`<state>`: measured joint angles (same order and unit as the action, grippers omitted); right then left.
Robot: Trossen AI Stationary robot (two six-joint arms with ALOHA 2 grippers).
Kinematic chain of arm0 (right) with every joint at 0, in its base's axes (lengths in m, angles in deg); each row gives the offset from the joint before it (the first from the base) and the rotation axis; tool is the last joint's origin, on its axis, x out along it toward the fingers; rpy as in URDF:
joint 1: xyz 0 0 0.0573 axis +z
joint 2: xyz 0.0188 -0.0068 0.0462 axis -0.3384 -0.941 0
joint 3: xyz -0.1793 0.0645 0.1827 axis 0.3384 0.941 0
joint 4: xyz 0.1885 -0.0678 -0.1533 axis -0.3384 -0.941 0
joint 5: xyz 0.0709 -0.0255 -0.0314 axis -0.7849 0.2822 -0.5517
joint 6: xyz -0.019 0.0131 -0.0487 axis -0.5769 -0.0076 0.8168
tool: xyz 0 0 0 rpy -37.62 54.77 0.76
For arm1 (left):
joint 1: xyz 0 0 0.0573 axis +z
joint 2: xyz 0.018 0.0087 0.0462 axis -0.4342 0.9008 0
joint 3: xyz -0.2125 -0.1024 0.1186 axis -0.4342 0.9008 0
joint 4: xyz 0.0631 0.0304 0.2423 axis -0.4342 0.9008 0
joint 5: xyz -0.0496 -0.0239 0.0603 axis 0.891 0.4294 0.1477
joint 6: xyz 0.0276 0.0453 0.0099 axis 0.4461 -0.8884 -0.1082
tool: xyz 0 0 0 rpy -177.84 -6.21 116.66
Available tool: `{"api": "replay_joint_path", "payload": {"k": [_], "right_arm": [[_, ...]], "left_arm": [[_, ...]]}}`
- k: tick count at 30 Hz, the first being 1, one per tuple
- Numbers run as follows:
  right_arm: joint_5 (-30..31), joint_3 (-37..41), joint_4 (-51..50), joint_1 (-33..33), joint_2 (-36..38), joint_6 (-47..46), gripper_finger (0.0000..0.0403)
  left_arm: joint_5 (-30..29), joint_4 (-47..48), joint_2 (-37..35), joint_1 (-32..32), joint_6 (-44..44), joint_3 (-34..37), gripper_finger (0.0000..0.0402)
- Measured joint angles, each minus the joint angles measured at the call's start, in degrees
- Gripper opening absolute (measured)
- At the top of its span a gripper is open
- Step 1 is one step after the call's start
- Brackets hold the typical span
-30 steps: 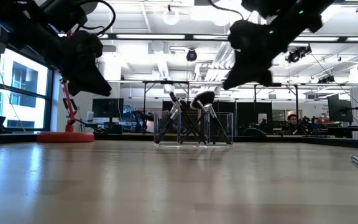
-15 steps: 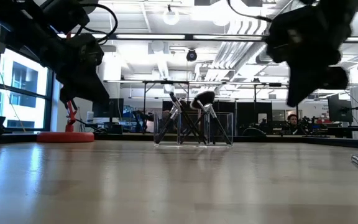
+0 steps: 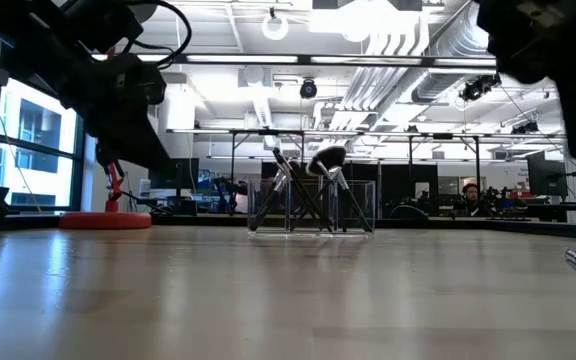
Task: Pick & Place Makeup Supplies
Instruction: Put the makeup brush into the transparent organizer
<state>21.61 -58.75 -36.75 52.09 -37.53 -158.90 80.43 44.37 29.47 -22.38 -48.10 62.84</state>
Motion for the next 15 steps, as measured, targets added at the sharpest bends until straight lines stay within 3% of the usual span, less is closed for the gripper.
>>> {"api": "replay_joint_path", "payload": {"k": [8, 15], "right_arm": [[-5.38, -22.38, -23.37, 1.18, -16.87, -10.56, 0.0000], [-9.59, -29.46, -25.51, -1.21, -26.12, -12.37, 0.0000]], "left_arm": [[8.55, 0.06, 0.00, -0.02, -8.41, 0.00, 0.0092], [11.68, 0.08, -0.02, 0.00, -14.75, 0.00, 0.0092]]}}
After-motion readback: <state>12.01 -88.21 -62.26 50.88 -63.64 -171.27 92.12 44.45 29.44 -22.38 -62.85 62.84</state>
